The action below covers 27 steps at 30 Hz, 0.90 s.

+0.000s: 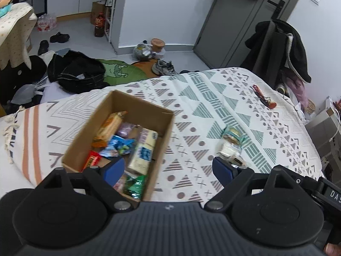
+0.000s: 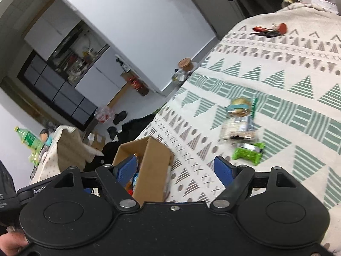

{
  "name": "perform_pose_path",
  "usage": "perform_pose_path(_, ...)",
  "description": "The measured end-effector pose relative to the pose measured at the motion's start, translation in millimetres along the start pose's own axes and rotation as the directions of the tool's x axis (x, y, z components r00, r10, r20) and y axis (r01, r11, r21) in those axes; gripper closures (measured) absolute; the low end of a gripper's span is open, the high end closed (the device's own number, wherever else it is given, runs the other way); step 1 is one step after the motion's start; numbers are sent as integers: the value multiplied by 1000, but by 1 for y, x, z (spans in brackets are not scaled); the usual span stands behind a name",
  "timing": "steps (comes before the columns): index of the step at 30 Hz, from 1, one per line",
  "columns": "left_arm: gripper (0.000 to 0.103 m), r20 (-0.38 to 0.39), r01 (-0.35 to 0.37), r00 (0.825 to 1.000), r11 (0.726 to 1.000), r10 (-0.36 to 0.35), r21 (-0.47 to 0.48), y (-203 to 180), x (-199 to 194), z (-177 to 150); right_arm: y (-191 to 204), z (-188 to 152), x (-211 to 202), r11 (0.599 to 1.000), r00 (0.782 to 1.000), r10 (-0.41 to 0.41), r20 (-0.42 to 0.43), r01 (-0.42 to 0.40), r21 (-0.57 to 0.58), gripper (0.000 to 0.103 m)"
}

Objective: Organize snacks
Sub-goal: 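Move both open tools back toward the remaining snacks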

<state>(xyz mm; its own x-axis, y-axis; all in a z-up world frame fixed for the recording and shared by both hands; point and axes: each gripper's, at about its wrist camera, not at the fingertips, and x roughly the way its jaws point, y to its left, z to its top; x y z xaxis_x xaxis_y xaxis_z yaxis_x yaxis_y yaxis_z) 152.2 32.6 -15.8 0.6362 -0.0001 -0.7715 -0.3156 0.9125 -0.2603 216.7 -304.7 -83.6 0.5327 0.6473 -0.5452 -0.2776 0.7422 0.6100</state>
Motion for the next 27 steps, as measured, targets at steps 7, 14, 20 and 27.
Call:
perform_pose_path(7,14,26,7,1000,1000,-8,30,-29,9,-4,-32,2,3,994,1000,-13,7,12,105,25)
perform_pose_path(14,14,6,33,999,999,-33,42,-46,31,-4,-62,5,18,977,1000,-17,-16,20,213,31)
perform_pose_path(20,15,14,55,998,997,-56,52,-60,47,-7,-79,5,29,956,1000,-5,-30,13,295,40)
perform_pose_path(27,16,-6,76,997,995,-76,70,-69,74,-12,-87,4,60,939,998,-9,-61,30,342,51)
